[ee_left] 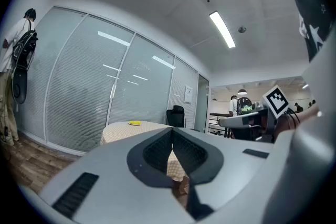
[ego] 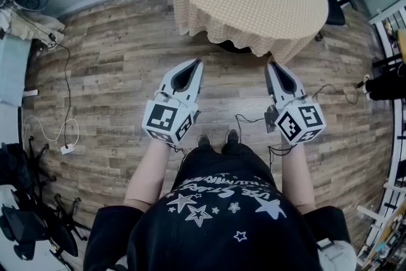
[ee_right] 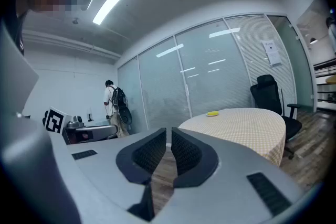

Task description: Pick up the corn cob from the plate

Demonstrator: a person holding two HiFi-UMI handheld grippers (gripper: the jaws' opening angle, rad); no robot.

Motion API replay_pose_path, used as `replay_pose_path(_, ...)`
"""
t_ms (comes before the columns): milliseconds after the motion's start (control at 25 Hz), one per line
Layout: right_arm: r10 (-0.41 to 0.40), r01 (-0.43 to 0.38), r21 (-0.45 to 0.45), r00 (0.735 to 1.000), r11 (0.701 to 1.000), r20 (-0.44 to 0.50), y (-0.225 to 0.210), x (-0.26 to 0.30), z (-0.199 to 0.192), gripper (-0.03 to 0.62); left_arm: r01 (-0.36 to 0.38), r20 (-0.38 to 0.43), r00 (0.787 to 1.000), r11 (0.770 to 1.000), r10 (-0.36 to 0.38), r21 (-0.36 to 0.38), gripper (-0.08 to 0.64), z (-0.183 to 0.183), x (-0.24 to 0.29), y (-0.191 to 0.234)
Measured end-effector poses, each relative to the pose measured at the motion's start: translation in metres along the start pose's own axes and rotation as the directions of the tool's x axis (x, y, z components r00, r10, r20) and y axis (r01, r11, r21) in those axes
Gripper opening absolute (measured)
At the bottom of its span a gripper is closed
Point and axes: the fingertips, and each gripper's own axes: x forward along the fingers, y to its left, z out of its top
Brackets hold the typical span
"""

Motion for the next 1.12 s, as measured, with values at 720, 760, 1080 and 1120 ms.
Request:
replay_pose_path(720, 0.105, -0.105, 0.021, 0.994, 0.994, 0.01, -0.021, -0.056, -0.004, 0.049, -0.025, 0.023, 0.999, 0.997, 0.023, 0.075, 0.006, 0.009, 0.004, -0.09)
replay_pose_path(760, 0.11, -0.11, 0.02, 0.994, 0.994, 0.011, -0.02, -0.057, -0.004, 0.048, -0.03, 0.026, 0.999, 0.997, 0.028, 0.072, 0.006, 0.008, 0.003, -0.09)
replay_pose_path(1080, 0.136, -0.138, 0.043, 0.99, 0.99, 0.044, -0.014, -0.044, -0.002, 0.049, -0.058, 0.026, 0.998, 0.998, 0.058, 0.027, 0.006, -0.008, -0.011, -0.073)
replay_pose_path(1120, 0.13, -0.133, 0.046, 0.99, 0.99, 0.049, -0.013, -0.039, -0.001, 0.049, -0.061, 0.028, 0.998, 0.998, 0.061, 0.031, 0.006, -0.008, -0.014, -0.067)
